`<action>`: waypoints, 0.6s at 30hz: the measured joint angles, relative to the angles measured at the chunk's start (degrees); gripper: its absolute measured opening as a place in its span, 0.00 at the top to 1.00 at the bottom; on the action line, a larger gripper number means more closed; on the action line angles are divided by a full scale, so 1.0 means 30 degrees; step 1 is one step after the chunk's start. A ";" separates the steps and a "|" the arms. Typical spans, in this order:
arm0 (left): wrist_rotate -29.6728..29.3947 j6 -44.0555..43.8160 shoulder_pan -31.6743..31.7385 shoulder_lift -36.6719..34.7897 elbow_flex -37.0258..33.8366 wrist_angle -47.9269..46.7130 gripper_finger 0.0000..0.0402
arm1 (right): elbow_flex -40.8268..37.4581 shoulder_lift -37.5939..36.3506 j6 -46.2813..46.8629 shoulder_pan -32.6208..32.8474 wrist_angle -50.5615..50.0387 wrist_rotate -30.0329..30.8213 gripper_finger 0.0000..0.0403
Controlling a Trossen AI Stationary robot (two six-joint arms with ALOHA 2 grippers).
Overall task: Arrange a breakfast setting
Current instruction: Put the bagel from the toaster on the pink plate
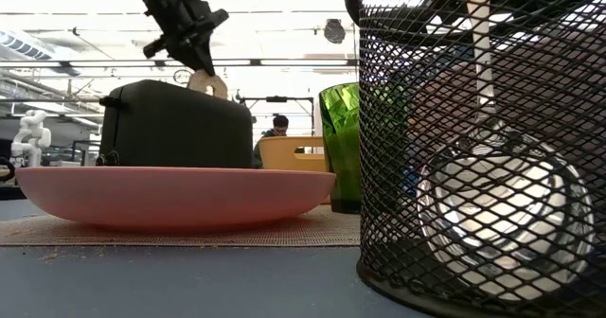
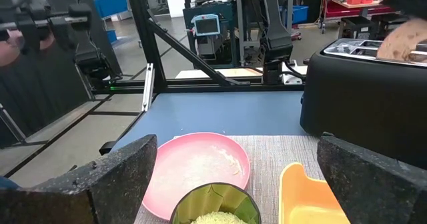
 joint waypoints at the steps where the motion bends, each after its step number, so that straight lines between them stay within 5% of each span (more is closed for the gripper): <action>1: 0.0005 0.0007 -0.0009 -0.0241 0.0007 0.0014 0.84 | 0.0000 0.0000 0.0000 -0.0003 0.0000 0.0004 0.01; 12: 0.0423 -0.0045 -0.0046 -0.3154 0.0029 0.0221 0.84 | 0.0000 0.0000 0.0000 -0.0004 0.0000 0.0004 0.01; 18: 0.2486 -0.0678 -0.0389 -0.4336 0.0051 0.0219 0.84 | 0.0000 0.0000 0.0000 -0.0002 0.0000 0.0004 0.01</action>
